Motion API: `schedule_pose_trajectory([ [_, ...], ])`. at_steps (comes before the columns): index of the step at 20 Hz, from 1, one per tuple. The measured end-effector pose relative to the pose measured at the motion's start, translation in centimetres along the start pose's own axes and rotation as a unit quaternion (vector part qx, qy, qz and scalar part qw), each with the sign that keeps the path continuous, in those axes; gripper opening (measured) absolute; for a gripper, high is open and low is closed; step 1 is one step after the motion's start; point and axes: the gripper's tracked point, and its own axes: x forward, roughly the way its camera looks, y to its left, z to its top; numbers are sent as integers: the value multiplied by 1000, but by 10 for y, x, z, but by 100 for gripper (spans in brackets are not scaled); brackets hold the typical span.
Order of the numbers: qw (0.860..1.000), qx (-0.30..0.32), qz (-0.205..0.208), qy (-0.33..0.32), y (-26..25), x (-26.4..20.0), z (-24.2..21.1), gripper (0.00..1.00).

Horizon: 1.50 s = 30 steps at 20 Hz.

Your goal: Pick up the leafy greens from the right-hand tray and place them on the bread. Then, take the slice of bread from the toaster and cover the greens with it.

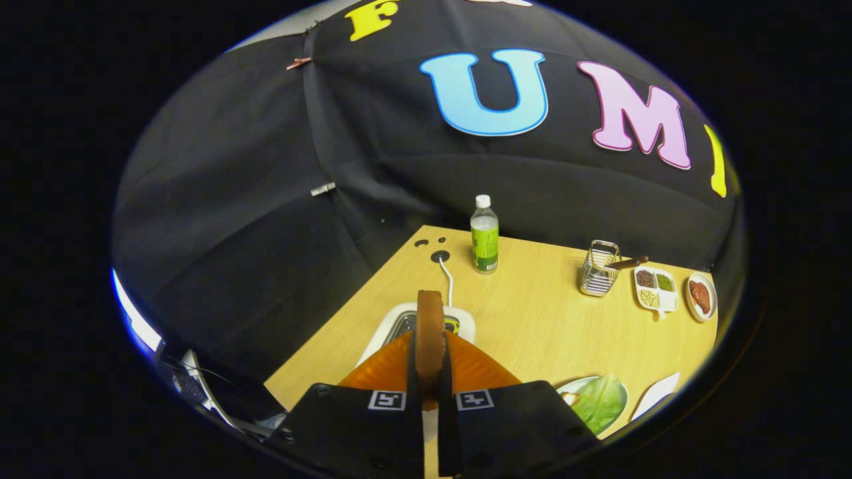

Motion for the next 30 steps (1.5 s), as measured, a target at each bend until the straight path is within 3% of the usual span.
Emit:
schedule_pose_trajectory([
  [5, 999, 32, -10, -20, -46, -33, 5, 13],
  [14, 990, 126, -49, 41, -183, -42, -92, 13],
  [24, 977, 178, -71, 95, -266, -31, -154, 14],
  [28, 977, 152, -92, 115, -284, -36, -174, 26],
  [30, 979, 119, -111, 122, -294, -40, -182, 53],
])
